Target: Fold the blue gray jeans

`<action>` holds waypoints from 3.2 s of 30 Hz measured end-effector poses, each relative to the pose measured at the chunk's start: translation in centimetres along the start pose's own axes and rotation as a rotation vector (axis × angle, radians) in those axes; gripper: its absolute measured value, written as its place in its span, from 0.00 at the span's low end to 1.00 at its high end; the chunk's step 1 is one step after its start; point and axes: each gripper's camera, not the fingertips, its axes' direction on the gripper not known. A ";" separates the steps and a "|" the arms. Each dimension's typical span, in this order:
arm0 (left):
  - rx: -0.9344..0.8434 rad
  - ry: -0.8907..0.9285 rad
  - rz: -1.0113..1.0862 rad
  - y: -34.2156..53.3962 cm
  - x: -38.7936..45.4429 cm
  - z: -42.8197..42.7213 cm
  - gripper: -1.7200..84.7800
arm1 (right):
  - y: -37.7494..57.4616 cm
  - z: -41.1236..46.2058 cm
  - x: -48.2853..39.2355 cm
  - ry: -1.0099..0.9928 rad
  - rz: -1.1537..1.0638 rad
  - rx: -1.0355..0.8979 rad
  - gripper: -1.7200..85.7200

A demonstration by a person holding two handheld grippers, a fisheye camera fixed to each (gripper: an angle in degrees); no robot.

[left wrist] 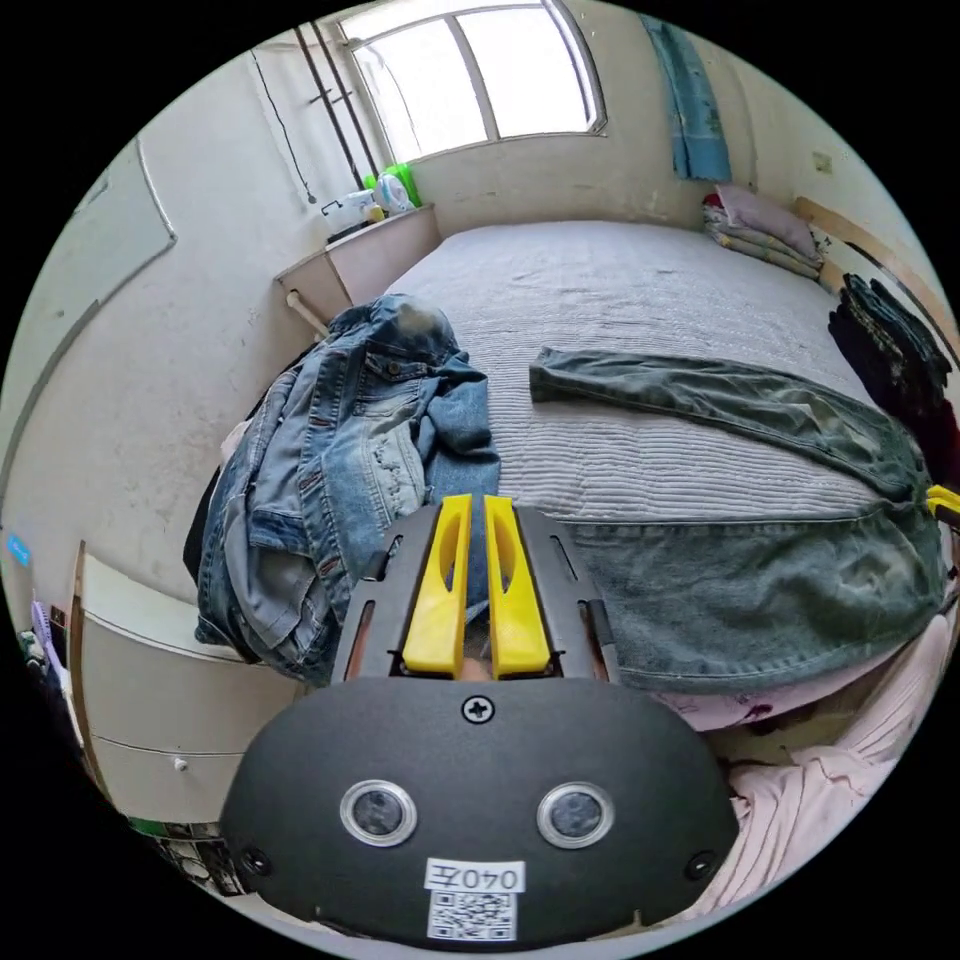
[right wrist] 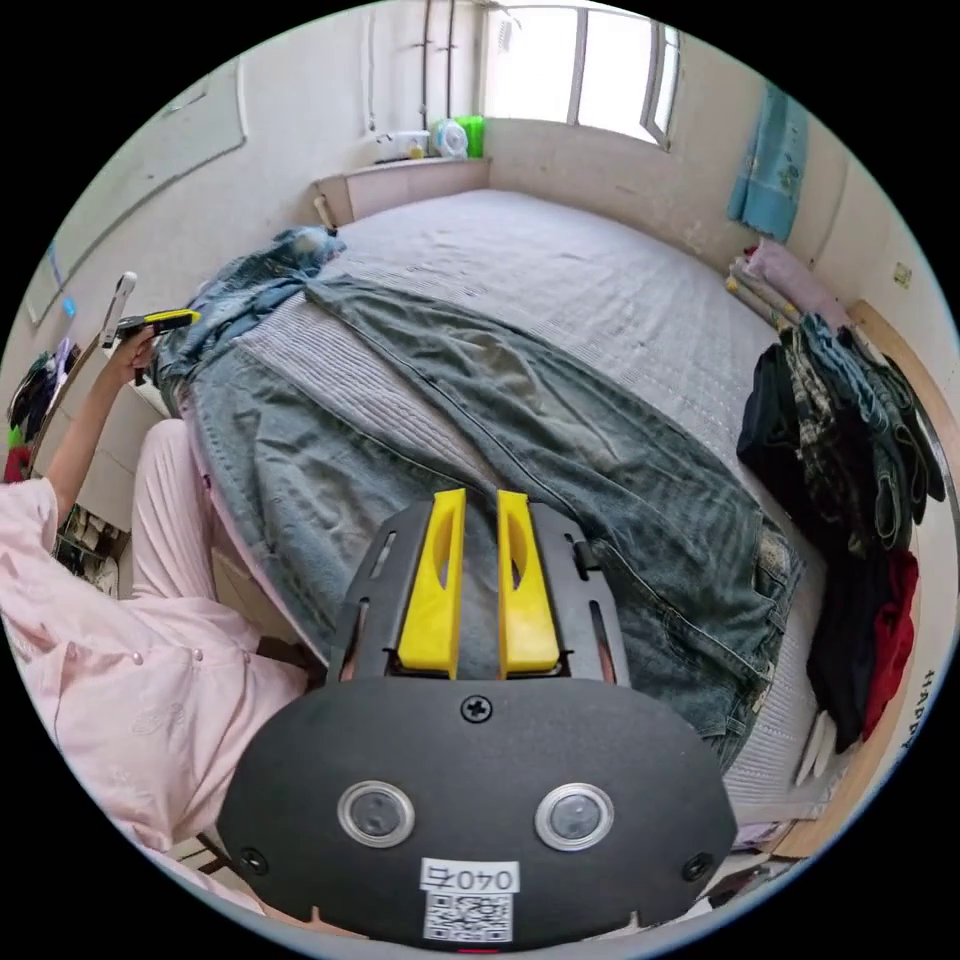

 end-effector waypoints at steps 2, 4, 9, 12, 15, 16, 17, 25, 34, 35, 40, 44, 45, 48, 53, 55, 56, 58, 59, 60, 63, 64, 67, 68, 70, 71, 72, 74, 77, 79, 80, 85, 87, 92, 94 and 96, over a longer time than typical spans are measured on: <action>0.014 0.090 0.077 2.5 3.0 -0.6 0.01 | 2.1 -0.7 -3.9 -0.064 -0.089 0.066 0.02; -0.007 0.139 0.171 5.3 7.0 -0.3 0.01 | 3.1 0.0 -6.9 -0.122 -0.130 0.063 0.01; -0.050 0.201 0.446 12.9 18.0 2.1 0.01 | 3.9 3.7 -13.9 -0.198 -0.217 -0.005 0.01; -0.089 0.209 0.539 15.7 20.7 4.7 0.01 | 3.5 6.5 -16.6 -0.170 -0.242 -0.068 0.01; -0.155 0.230 0.527 17.8 19.4 8.5 0.01 | 3.5 9.8 -18.3 -0.168 -0.271 -0.162 0.01; -0.155 0.285 0.476 17.9 18.3 8.9 0.01 | 3.7 11.2 -18.7 -0.197 -0.277 -0.227 0.01; -0.207 0.415 0.332 17.6 15.6 10.3 0.01 | 3.7 10.9 -18.4 -0.216 -0.286 -0.211 0.01; -0.018 0.610 0.140 18.6 13.6 9.6 0.01 | 5.2 8.0 -13.4 -0.413 -0.070 -0.109 0.01; -0.087 0.504 0.632 19.8 33.8 15.9 0.01 | 6.4 9.4 -16.5 -0.222 -0.138 -0.122 0.01; -0.114 0.478 0.638 20.2 35.0 17.7 0.01 | 6.7 10.1 -17.2 -0.192 -0.144 -0.127 0.01; -0.124 0.438 0.649 22.3 36.8 22.8 0.01 | 7.9 11.5 -20.7 -0.040 -0.232 -0.127 0.01; -0.100 0.323 0.728 24.8 39.2 24.0 0.01 | 8.4 12.2 -23.7 0.108 -0.315 -0.137 0.01; -0.088 0.279 0.761 25.8 39.9 24.1 0.01 | 8.3 12.2 -24.0 0.116 -0.315 -0.143 0.01; -0.040 0.198 0.836 28.3 41.2 24.7 0.01 | 8.1 12.4 -24.1 0.101 -0.286 -0.159 0.01; -0.077 0.245 0.798 28.9 40.7 25.9 0.01 | 8.6 12.4 -23.3 0.019 -0.275 -0.123 0.01; -0.089 0.275 0.762 28.8 40.1 26.0 0.01 | 8.7 12.3 -23.4 0.012 -0.291 -0.120 0.01; -0.094 0.301 0.734 28.8 39.4 25.8 0.01 | 8.9 12.0 -23.4 0.011 -0.301 -0.113 0.01; -0.057 0.311 0.685 29.1 37.8 24.2 0.01 | 9.2 11.0 -22.9 0.039 -0.260 -0.117 0.01; -0.015 0.320 0.662 29.6 36.6 22.7 0.01 | 9.7 9.6 -22.1 0.090 -0.207 -0.073 0.01; 0.014 0.338 0.649 30.2 35.6 21.1 0.01 | 10.0 8.8 -21.6 0.110 -0.178 -0.047 0.01; 0.036 0.414 0.667 32.3 34.7 18.0 0.01 | 12.0 5.4 -17.0 0.166 0.006 0.008 0.01; 0.042 0.426 0.681 32.8 34.9 17.6 0.01 | 13.0 4.4 -14.6 0.199 0.083 0.008 0.01; 0.060 0.499 0.756 35.3 37.6 15.5 0.01 | 16.3 2.3 -8.3 0.325 0.304 0.006 0.01; 0.060 0.561 0.786 36.1 39.1 14.7 0.01 | 17.8 1.6 -5.9 0.359 0.388 0.002 0.01; 0.059 0.652 0.856 37.3 41.7 13.7 0.01 | 20.0 0.7 -2.7 0.379 0.491 0.006 0.01; 0.047 0.696 0.898 37.8 43.6 13.3 0.01 | 21.3 0.4 -0.8 0.370 0.543 0.001 0.01; 0.023 0.728 0.920 38.1 45.4 13.2 0.01 | 21.9 0.4 0.1 0.362 0.562 -0.002 0.01; -0.034 0.773 0.935 38.1 47.7 13.6 0.01 | 23.8 0.7 3.3 0.356 0.622 -0.038 0.01; -0.152 0.789 0.949 38.4 50.3 14.8 0.01 | 25.8 1.9 5.6 0.403 0.671 -0.108 0.01; -0.114 0.769 0.988 38.9 50.5 13.9 0.01 | 26.9 3.5 6.1 0.418 0.664 -0.228 0.01; -0.109 0.755 1.039 38.8 50.3 13.0 0.01 | 27.6 4.3 6.2 0.419 0.655 -0.269 0.01; -0.020 0.672 0.862 34.8 44.0 10.6 0.01 | 26.3 1.4 4.7 0.478 0.662 -0.160 0.01; -0.023 0.565 0.725 31.8 39.3 11.0 0.01 | 24.7 0.1 3.0 0.463 0.607 -0.084 0.01; -0.100 0.296 0.424 26.7 28.6 13.4 0.01 | 19.2 1.3 -1.6 0.314 0.401 -0.019 0.01; -0.146 0.250 0.329 25.3 24.8 14.2 0.01 | 17.6 3.0 -2.8 0.310 0.344 -0.050 0.01; -0.179 0.180 0.233 23.9 20.8 14.6 0.01 | 16.3 4.8 -3.5 0.311 0.313 -0.099 0.01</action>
